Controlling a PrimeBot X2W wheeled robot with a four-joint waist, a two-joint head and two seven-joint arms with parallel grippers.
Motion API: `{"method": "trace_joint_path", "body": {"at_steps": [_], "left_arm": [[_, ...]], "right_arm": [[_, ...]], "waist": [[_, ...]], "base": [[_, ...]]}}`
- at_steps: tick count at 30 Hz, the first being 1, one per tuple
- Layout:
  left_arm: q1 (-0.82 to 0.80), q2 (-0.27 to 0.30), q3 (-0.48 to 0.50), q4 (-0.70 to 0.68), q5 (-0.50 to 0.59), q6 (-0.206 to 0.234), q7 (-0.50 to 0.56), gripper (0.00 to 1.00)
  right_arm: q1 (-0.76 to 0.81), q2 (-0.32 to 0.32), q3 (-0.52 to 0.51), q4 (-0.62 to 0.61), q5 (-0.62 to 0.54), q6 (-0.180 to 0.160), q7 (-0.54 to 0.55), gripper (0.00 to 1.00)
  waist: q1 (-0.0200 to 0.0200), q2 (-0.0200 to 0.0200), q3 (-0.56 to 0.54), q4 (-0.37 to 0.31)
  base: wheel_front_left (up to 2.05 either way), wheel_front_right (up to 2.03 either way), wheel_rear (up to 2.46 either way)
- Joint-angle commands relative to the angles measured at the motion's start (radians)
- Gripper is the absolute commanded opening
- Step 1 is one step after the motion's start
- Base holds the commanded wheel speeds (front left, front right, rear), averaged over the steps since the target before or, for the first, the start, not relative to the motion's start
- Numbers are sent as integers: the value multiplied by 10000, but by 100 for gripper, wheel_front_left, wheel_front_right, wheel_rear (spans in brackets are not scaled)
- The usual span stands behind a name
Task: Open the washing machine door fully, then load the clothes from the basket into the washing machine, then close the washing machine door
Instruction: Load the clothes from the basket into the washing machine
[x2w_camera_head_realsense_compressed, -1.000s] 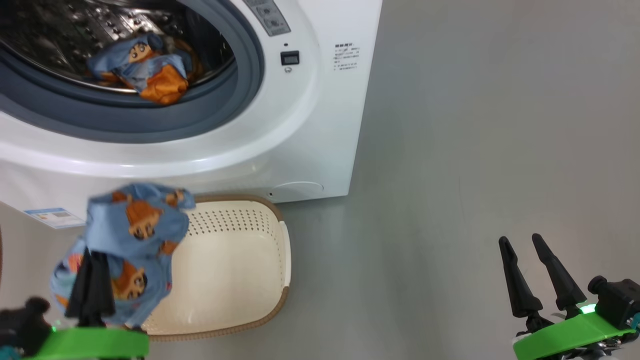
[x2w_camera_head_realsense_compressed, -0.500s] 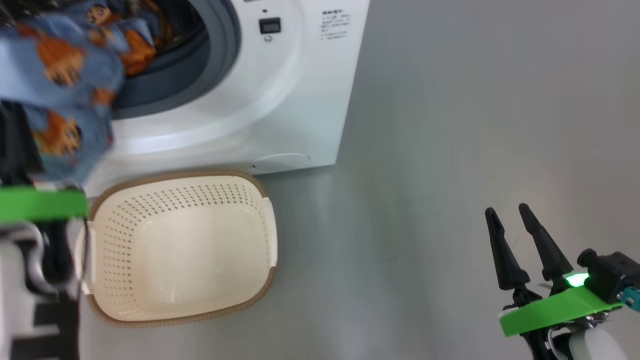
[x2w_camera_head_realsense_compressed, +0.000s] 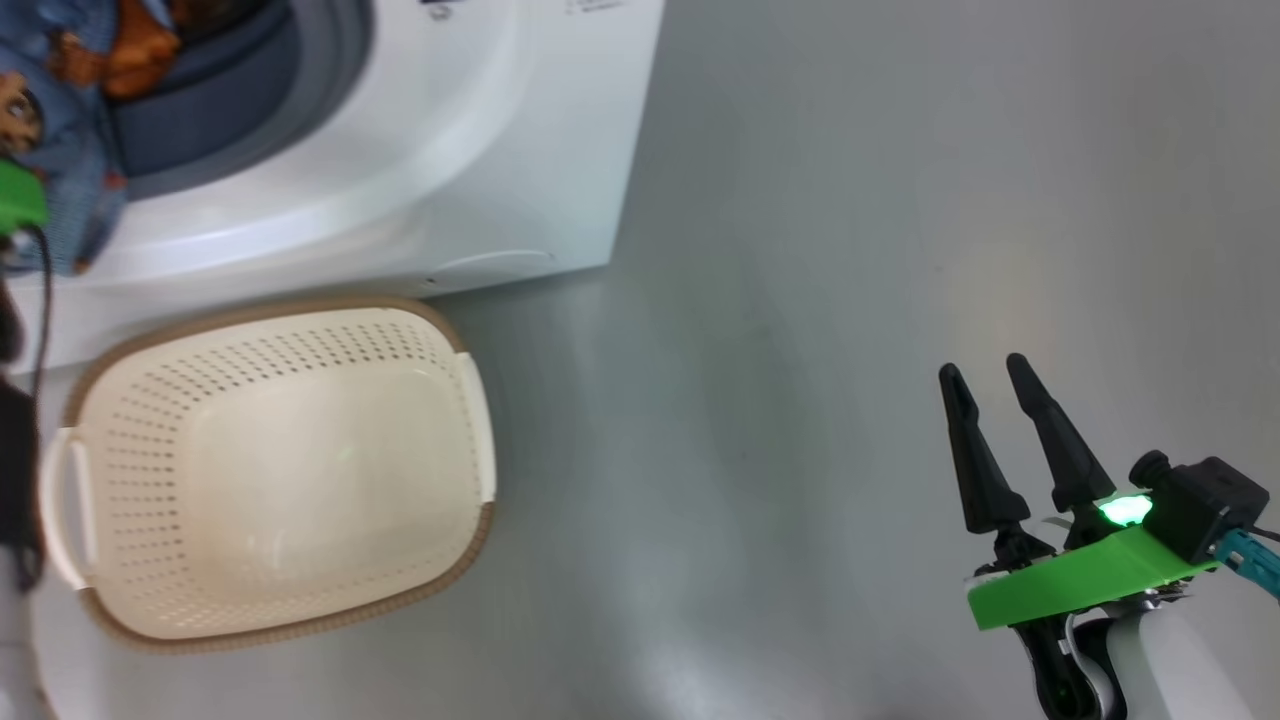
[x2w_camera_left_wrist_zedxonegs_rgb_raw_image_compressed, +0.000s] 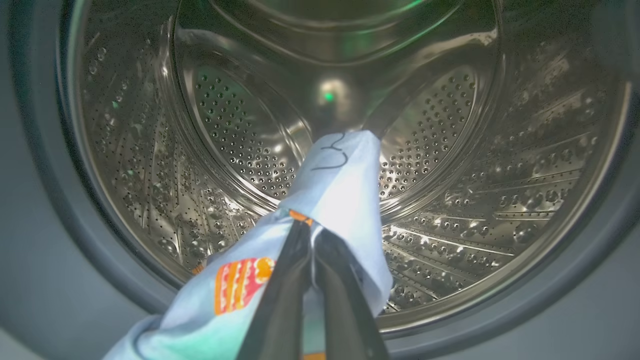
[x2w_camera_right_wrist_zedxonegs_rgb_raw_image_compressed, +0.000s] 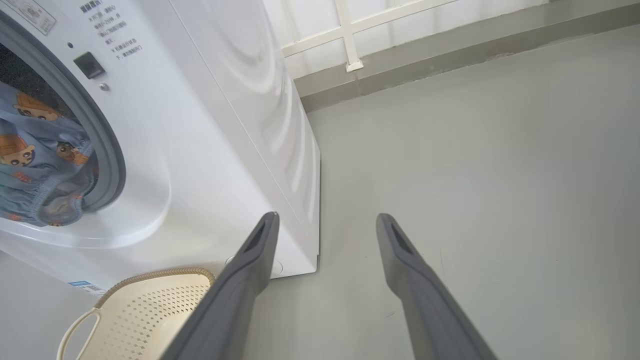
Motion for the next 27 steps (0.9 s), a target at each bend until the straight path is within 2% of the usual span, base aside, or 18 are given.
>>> {"method": "trace_joint_path", "body": {"at_steps": [1,4,7,13,14,15,16,21,27], "left_arm": [[-380,622,72,26,119,-17,-51,0],[-1224,871,-187,669,179,-17,-51,0],[-2040,1113,-294,661,400,-17,-51,0],[-2680,1238,448,-141,1068,-16,-51,0],[-2624,1201,475,72,1135,-16,-51,33],[-2566,1164,429,441,1175,-16,-51,94],[-2552,1177,290,750,1256,-16,-51,100],[-2611,1275,138,1643,1332,-16,-51,100],[-2741,1340,-43,1984,1421,-17,-51,100]], "right_arm": [[-86,1,246,-243,-46,29,-48,100],[-206,40,327,-253,-44,29,-48,100],[-324,65,341,-286,-44,29,-48,100],[-554,132,417,-329,-61,29,-48,100],[-566,145,430,-328,-64,29,-48,100],[-566,156,447,-319,-68,29,-48,100],[-565,165,464,-310,-71,29,-48,100],[-580,184,467,-281,-61,29,-48,100],[-607,185,450,-265,-56,29,-48,100]], "waist": [[0,0,360,-344],[0,0,556,-497],[0,0,762,-576],[0,0,1071,-710],[0,0,1089,-723],[0,0,1097,-728],[0,0,1110,-736],[0,0,1148,-717],[0,0,1123,-649]], "base": [[0,0,0],[0,0,0],[0,0,0],[0,0,0],[0,0,0],[0,0,0],[0,0,0],[0,0,0],[0,0,0]]}}
